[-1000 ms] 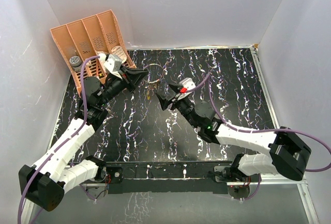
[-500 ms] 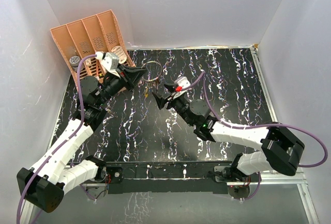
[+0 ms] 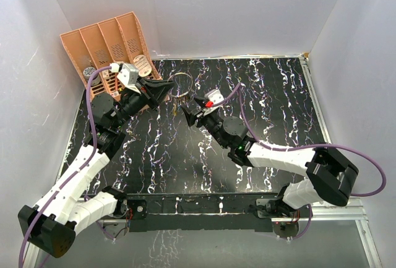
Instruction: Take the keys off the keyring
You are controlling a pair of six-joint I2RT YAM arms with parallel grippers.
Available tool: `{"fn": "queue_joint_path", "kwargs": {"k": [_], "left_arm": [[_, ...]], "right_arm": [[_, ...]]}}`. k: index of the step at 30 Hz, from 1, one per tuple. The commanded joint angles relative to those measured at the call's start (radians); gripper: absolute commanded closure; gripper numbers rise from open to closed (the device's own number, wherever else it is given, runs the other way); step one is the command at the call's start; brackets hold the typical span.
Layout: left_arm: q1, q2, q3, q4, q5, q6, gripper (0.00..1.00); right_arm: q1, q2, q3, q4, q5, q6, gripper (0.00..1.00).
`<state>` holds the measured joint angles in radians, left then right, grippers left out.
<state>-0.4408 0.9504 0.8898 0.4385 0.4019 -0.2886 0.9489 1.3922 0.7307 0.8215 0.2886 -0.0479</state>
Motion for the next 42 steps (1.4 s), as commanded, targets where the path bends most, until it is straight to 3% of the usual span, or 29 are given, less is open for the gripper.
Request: {"fn": "queue_joint_path", "kwargs": {"k": [1,5,10,17,22,28,32,42], "left_arm": [[-0.003,-0.029,0.019,0.039,-0.002,-0.025,1.0],[-0.003,-0.028,0.013,0.043,-0.006,-0.029,1.0],[-0.003,-0.037,0.001,0.048,-0.034,-0.016,1.0],[-0.003,-0.049,-0.05,0.131,-0.144,0.0,1.0],[-0.003,-0.042,-0.034,0.066,-0.234,0.06,1.0],[-0.003,-0.062,-0.073,0.042,-0.265,0.072,0.83],[-0.003,-0.073,-0.117,0.063,-0.222,0.059,0.82],[-0.003,-0.002,-0.13,0.131,-0.121,0.018,0.67]], "right_arm": [[0.004,-0.001,0.053,0.089,0.019,-0.036,0.47],[0.003,0.001,0.063,0.085,0.004,-0.041,0.5],[0.004,-0.01,0.078,0.038,0.003,-0.043,0.99],[0.003,-0.099,0.075,-0.16,0.027,-0.041,1.0],[0.004,-0.191,0.156,-0.495,0.108,-0.025,1.0],[0.004,-0.22,0.363,-0.931,0.23,-0.02,1.0],[0.005,-0.167,0.537,-1.159,0.297,-0.031,1.0],[0.015,-0.145,0.62,-1.183,0.375,-0.156,1.0]]}}
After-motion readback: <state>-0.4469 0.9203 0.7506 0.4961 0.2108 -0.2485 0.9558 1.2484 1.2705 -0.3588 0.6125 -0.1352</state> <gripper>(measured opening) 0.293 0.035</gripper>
